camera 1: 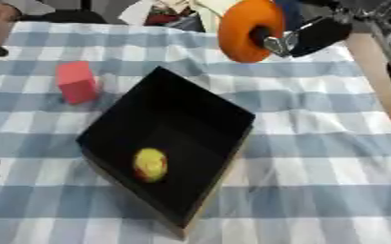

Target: Pick up objects on the table and place them in the box.

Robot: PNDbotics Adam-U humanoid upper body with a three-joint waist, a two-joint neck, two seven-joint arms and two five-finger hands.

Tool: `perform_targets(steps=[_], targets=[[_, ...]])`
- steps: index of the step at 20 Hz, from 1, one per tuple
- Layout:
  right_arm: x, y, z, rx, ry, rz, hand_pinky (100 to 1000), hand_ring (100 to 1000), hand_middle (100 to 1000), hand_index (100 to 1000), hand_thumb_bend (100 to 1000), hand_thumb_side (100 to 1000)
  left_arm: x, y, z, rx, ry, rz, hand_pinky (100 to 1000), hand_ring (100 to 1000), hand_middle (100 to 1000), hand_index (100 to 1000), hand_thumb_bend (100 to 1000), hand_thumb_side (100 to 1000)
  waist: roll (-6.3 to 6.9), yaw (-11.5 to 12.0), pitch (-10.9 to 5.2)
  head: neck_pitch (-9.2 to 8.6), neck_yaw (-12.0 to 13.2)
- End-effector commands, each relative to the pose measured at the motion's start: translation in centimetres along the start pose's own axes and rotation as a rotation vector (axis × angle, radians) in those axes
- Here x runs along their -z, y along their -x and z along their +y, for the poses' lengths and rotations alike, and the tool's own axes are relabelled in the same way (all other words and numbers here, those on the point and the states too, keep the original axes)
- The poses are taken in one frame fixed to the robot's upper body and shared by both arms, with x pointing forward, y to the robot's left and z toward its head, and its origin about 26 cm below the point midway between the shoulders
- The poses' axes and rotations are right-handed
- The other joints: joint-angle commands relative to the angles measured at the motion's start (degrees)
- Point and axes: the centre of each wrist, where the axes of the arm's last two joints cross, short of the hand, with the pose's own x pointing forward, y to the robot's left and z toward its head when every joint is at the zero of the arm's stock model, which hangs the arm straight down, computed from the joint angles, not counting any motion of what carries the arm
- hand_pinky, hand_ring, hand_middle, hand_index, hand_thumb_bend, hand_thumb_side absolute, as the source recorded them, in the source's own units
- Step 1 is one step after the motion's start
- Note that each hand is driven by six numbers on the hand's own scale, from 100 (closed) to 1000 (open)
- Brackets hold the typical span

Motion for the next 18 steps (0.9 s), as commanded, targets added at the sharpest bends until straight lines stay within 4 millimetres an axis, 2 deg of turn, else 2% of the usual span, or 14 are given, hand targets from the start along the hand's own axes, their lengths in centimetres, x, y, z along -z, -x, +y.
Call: perform_targets(steps=[1, 9, 18], targets=[[0.0, -0.2, -0.7, 0.012, -0.024, -0.040, 771, 749, 530, 701, 100, 467, 0.7, -0.3, 0.6, 0.021, 0.015, -0.033, 513, 739, 680, 781, 160, 874, 0.10, -0.03, -1.59, 0.00, -0.30], [2.2, -1.4, 1.1, 0.127, -0.125, -0.160, 775, 752, 530, 705, 100, 472, 0.7, -0.3, 0.6, 0.019, 0.023, -0.030, 513, 739, 680, 781, 160, 873, -0.39, -0.29, -2.06, 0.43, -0.98], [4.1, -3.8, 2.1, 0.236, -0.153, -0.327, 782, 756, 539, 711, 100, 467, 0.7, -0.3, 0.6, 0.014, 0.033, -0.027, 514, 739, 681, 780, 162, 873, -0.88, -0.20, -2.78, 0.97, -1.41]])
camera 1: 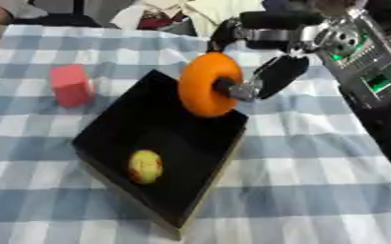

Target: Pick up objects on the table and place them in the box.

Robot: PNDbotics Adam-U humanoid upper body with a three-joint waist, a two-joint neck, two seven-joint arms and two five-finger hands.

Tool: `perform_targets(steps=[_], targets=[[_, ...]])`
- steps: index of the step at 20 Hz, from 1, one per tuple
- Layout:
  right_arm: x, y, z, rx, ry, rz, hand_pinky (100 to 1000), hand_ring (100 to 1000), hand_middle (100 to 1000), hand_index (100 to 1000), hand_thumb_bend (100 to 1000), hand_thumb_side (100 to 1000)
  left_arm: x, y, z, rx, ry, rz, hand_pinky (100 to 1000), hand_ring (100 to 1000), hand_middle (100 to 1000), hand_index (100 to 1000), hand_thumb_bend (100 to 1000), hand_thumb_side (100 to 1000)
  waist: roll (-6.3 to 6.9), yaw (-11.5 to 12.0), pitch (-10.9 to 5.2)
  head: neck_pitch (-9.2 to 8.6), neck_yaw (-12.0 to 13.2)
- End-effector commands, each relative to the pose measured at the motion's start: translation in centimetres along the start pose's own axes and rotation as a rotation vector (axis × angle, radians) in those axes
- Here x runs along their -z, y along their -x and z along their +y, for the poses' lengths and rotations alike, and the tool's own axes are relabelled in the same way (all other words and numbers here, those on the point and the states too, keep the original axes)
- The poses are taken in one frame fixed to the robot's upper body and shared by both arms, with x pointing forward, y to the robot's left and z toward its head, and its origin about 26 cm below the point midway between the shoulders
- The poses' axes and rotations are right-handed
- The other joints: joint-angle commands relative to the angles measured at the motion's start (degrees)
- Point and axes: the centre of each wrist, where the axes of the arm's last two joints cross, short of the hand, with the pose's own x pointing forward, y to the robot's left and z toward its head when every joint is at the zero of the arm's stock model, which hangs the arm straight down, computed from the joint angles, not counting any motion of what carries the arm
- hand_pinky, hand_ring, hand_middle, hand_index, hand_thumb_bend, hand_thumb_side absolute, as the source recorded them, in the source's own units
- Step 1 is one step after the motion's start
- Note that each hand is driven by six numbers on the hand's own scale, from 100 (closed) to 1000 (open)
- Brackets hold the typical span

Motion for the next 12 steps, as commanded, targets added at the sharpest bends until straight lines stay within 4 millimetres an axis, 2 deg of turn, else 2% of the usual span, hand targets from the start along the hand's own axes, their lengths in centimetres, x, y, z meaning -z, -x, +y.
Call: perform_targets(steps=[1, 11, 12], targets=[[0.7, -1.2, -0.7, -0.002, -0.005, -0.085, 783, 756, 539, 712, 100, 467, 0.7, -0.3, 0.4, 0.007, 0.019, -0.029, 514, 739, 681, 780, 162, 873, 0.09, 0.00, -1.52, 0.51, -0.23], [3.0, -2.6, 1.4, 0.034, -0.031, -0.166, 785, 761, 551, 709, 100, 457, 0.6, -0.4, 0.3, 0.001, 0.023, -0.027, 513, 740, 681, 779, 161, 874, 0.15, 0.25, -1.53, 0.87, -0.70], [3.2, -2.6, 1.7, 0.024, -0.031, -0.166, 784, 762, 555, 705, 100, 381, 0.6, -0.4, 0.3, 0.000, 0.023, -0.026, 513, 740, 681, 779, 161, 874, 0.18, 0.27, -1.52, 0.87, -0.76]])
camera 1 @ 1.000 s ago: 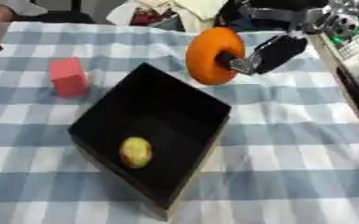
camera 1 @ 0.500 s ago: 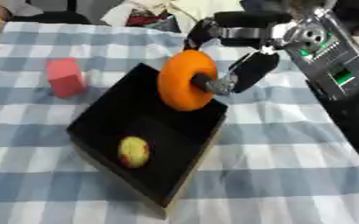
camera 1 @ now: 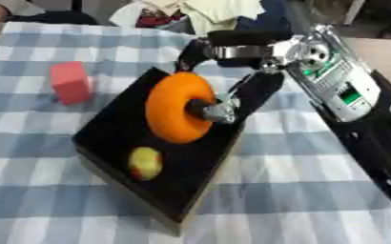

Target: Pick up objects on the table and place them in the box.

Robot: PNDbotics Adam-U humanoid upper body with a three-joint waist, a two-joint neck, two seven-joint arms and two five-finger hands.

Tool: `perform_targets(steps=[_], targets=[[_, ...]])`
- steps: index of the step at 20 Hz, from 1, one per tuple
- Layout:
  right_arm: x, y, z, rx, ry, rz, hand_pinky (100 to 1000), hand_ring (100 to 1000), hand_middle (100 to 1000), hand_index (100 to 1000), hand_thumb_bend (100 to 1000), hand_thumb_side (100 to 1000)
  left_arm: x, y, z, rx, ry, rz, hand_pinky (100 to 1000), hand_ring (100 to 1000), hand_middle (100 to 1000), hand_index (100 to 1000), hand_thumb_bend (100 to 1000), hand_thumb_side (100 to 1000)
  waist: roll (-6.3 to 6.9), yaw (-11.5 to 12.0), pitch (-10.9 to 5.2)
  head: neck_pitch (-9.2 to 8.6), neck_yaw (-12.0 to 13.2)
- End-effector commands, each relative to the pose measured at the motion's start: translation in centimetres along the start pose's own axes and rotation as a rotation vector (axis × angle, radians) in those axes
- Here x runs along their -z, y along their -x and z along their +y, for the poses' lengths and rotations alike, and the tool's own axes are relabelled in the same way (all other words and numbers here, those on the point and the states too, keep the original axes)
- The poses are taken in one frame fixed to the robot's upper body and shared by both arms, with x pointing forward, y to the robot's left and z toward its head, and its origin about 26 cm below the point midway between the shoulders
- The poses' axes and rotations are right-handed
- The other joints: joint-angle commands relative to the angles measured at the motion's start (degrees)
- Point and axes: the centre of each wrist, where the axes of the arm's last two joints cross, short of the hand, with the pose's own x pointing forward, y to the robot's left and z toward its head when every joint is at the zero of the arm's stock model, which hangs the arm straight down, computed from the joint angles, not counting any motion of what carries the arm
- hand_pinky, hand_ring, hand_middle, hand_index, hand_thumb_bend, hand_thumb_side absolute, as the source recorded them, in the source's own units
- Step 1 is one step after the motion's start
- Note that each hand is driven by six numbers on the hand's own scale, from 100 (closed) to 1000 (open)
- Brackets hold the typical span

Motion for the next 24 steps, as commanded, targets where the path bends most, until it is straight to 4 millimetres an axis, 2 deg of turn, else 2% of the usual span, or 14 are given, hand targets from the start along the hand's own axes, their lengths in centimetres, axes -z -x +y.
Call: perform_targets(steps=[1, 10, 13, 18, 21, 22, 23, 24], targets=[[0.4, -0.8, -0.3, -0.080, -0.012, -0.029, 783, 763, 556, 703, 100, 448, 0.7, -0.3, 0.4, 0.006, 0.013, -0.032, 513, 740, 681, 779, 161, 874, 0.36, 0.12, -1.28, 0.35, -0.31], [0.6, 0.1, 2.3, -0.154, 0.051, -0.008, 775, 772, 584, 686, 100, 341, 0.6, -0.4, 0.1, -0.003, 0.013, -0.026, 511, 740, 681, 777, 159, 876, 0.76, 0.38, -1.06, -0.19, -0.88], [1.5, 0.2, 3.9, -0.249, 0.073, 0.046, 776, 775, 587, 687, 100, 337, 0.6, -0.4, 0.0, -0.007, 0.014, -0.026, 510, 740, 681, 776, 159, 876, 0.92, 0.60, -0.95, -0.54, -1.10], [2.9, 0.8, 6.1, -0.351, 0.034, 0.035, 786, 792, 622, 707, 100, 321, 0.7, -0.4, -0.1, -0.013, 0.014, -0.025, 509, 740, 681, 776, 158, 877, 0.99, 0.94, -0.82, -0.76, -1.49], [3.3, 1.1, 6.8, -0.403, -0.015, 0.033, 810, 817, 688, 742, 100, 420, 0.7, -0.4, -0.1, -0.014, 0.013, -0.026, 509, 740, 681, 775, 158, 877, 1.02, 1.11, -0.79, -0.80, -1.63], [3.4, 1.0, 6.9, -0.425, -0.025, 0.032, 814, 822, 718, 756, 100, 493, 0.7, -0.4, -0.1, -0.015, 0.013, -0.026, 509, 740, 681, 776, 159, 878, 1.03, 1.15, -0.79, -0.84, -1.65], [3.5, 1.0, 6.8, -0.452, -0.033, 0.034, 826, 839, 765, 776, 100, 616, 0.7, -0.4, -0.1, -0.016, 0.013, -0.027, 509, 740, 681, 776, 159, 878, 1.04, 1.18, -0.80, -0.88, -1.65], [3.4, 0.9, 6.6, -0.483, -0.037, 0.040, 833, 850, 786, 785, 100, 675, 0.7, -0.4, -0.1, -0.016, 0.013, -0.027, 509, 740, 681, 776, 159, 878, 1.06, 1.19, -0.81, -0.88, -1.64]])
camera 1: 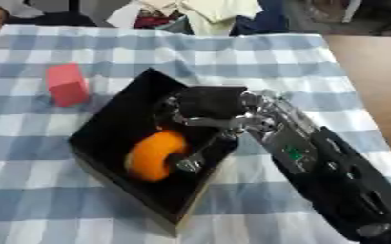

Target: Pick up objects on the table and place them in the box.

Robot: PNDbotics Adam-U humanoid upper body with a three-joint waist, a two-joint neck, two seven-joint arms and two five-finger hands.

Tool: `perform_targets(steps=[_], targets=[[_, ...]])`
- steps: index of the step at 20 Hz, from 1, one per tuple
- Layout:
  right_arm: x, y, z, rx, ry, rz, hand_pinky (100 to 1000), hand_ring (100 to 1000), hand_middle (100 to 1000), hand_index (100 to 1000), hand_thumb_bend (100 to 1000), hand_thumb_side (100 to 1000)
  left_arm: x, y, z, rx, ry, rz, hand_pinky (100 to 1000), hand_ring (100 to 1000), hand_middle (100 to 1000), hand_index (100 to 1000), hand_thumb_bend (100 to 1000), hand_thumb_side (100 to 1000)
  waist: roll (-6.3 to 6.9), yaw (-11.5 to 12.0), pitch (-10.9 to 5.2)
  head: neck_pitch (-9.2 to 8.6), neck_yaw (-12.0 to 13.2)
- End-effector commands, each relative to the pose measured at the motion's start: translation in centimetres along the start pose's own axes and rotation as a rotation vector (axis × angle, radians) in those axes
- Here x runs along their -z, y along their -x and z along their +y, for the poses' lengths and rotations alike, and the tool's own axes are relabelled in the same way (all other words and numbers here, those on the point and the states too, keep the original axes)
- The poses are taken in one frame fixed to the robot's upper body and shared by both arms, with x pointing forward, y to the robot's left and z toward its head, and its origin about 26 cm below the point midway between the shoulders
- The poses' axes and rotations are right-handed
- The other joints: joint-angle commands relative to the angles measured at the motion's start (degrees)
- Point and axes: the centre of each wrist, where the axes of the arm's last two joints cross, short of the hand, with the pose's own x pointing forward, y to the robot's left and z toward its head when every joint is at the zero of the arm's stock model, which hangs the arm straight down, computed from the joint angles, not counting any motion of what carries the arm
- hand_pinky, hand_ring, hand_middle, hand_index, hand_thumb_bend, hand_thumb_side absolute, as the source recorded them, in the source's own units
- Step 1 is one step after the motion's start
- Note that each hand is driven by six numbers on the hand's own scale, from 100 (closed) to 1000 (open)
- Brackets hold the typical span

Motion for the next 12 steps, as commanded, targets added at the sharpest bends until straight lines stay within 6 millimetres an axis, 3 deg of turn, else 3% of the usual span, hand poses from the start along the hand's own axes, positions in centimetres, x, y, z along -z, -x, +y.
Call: perform_targets(steps=[1, 4, 5, 11, 12], targets=[[0.1, -0.1, -1.1, -0.117, -0.025, -0.002, 845, 875, 827, 797, 100, 780, 0.7, -0.4, 0.1, -0.005, 0.001, -0.029, 509, 740, 681, 776, 159, 878, 0.33, 0.10, -1.03, -0.45, -0.19], [0.1, -0.2, -1.9, -0.220, -0.036, 0.041, 869, 917, 884, 829, 203, 885, 0.7, -0.4, 0.1, -0.005, 0.001, -0.029, 509, 740, 681, 776, 159, 878, 0.35, 0.05, -1.09, -0.38, -0.21], [0.2, -0.3, -2.2, -0.250, -0.038, 0.058, 875, 929, 899, 839, 294, 915, 0.7, -0.4, 0.1, -0.005, 0.002, -0.029, 509, 740, 681, 776, 159, 878, 0.36, 0.02, -1.12, -0.38, -0.20], [0.5, -0.2, -4.0, -0.383, 0.005, 0.118, 877, 942, 916, 846, 608, 1000, 0.7, -0.4, 0.1, -0.004, 0.001, -0.028, 509, 741, 681, 775, 158, 878, 0.46, -0.10, -1.26, -0.33, -0.24], [0.5, -0.2, -4.3, -0.397, 0.017, 0.125, 878, 942, 917, 847, 621, 1000, 0.7, -0.4, 0.1, -0.004, 0.002, -0.027, 509, 741, 681, 774, 158, 878, 0.49, -0.12, -1.29, -0.30, -0.19]])
